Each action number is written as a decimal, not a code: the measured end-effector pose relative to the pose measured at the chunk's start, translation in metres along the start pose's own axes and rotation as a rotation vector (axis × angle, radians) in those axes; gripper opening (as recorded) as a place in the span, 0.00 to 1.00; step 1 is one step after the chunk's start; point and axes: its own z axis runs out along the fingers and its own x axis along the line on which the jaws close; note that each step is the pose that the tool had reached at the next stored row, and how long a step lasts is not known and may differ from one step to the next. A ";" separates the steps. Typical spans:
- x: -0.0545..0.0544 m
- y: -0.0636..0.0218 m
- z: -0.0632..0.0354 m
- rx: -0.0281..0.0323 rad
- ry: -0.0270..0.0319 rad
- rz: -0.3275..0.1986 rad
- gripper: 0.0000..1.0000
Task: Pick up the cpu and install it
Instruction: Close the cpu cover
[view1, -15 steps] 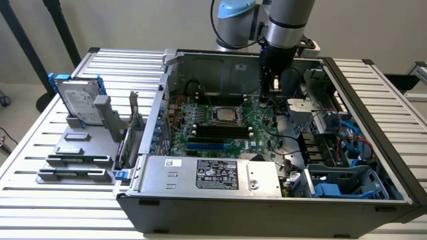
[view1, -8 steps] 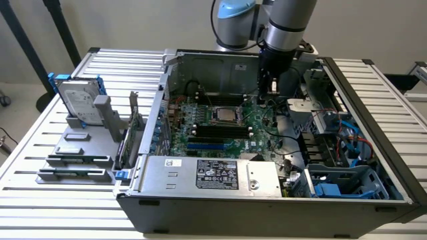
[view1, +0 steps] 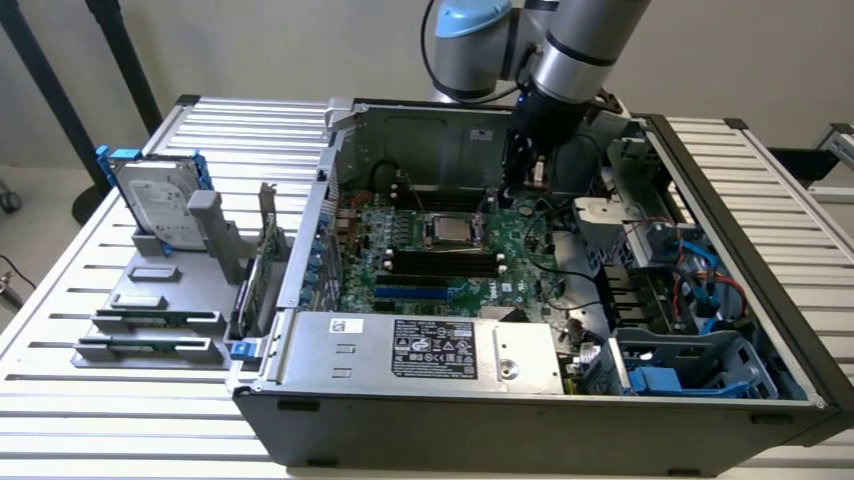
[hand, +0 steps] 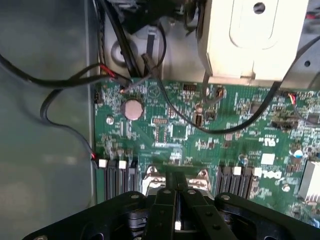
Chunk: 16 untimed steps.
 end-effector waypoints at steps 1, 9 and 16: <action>0.000 0.0000 0.0000 0.0179 -0.0004 0.001 0.11; 0.000 -0.0015 0.0012 0.1223 -0.0013 0.003 0.11; -0.002 -0.0123 0.0087 0.1409 -0.0022 -0.003 0.11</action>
